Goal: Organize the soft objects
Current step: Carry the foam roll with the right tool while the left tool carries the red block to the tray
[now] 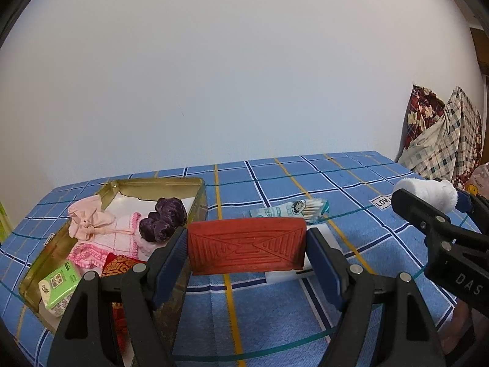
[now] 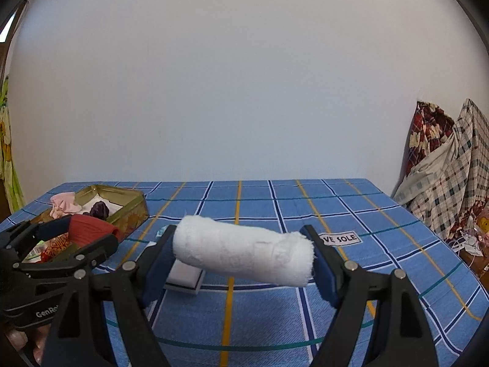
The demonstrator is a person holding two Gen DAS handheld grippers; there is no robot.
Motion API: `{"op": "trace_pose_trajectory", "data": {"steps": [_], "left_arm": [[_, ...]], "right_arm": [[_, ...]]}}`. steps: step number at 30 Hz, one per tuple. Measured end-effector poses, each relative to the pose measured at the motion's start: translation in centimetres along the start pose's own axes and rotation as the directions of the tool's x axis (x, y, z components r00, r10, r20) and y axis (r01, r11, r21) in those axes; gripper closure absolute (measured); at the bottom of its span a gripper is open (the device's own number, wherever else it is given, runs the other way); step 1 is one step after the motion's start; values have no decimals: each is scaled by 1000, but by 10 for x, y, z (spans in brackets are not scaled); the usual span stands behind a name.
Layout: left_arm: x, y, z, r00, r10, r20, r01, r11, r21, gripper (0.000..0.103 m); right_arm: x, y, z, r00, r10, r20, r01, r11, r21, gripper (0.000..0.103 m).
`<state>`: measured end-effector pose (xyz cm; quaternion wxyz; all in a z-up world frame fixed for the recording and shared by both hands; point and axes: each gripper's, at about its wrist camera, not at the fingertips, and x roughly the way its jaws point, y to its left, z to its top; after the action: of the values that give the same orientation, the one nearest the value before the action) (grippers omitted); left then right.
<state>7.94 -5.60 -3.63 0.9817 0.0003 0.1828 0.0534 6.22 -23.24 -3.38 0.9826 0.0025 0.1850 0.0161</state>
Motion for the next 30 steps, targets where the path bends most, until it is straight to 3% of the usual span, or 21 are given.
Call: {"op": "trace_pose_trajectory", "data": {"steps": [21, 30], "left_arm": [[-22, 2, -3, 994, 41, 101, -41, 999, 0, 24], [-26, 7, -4, 993, 44, 109, -43, 999, -19, 24]], "right_arm": [[-8, 1, 0, 999, 4, 47, -5, 1000, 10, 22], [-11, 3, 1, 998, 14, 62, -15, 1000, 10, 22]]}}
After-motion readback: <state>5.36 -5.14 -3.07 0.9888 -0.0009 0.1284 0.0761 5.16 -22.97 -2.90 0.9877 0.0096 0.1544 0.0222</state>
